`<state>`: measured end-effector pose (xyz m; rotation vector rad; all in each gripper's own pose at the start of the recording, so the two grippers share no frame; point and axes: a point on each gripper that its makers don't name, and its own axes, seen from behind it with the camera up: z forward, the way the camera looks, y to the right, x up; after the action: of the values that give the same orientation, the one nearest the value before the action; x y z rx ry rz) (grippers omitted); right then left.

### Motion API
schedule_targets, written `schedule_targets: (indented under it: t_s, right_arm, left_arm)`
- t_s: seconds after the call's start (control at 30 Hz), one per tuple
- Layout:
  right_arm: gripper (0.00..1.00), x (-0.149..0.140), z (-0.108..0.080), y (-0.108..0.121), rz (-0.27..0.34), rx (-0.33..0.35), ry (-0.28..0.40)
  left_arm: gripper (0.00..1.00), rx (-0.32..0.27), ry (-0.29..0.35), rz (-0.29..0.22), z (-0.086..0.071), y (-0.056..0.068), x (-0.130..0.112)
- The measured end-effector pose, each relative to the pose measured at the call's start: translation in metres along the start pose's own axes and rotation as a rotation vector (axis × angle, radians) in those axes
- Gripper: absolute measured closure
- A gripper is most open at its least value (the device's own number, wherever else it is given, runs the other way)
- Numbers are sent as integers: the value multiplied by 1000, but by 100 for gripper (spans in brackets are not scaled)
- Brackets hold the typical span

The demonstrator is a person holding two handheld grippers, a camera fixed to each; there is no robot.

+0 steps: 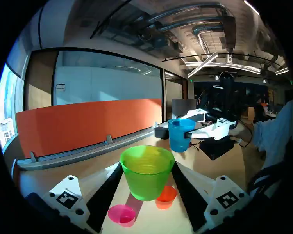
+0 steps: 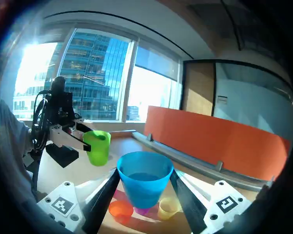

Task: Pour water

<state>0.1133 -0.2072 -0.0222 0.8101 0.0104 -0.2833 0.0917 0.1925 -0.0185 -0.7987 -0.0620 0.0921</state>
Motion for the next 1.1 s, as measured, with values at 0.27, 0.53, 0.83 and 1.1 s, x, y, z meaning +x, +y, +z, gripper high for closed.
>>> schedule_targets:
  t_s: [0.27, 0.53, 0.83, 1.1]
  right_arm:
    - [9, 17, 7, -3, -42, 19, 21]
    - [9, 34, 13, -2, -107, 28, 38]
    - [9, 52, 21, 0, -227, 29, 55]
    - [9, 68, 28, 2, -345, 20, 62]
  left_arm:
    - [13, -14, 12, -2, 3, 13, -7]
    - [13, -15, 17, -10, 4, 16, -13]
    - [13, -11, 21, 3, 8, 17, -16]
    - [13, -24, 25, 6, 11, 23, -15]
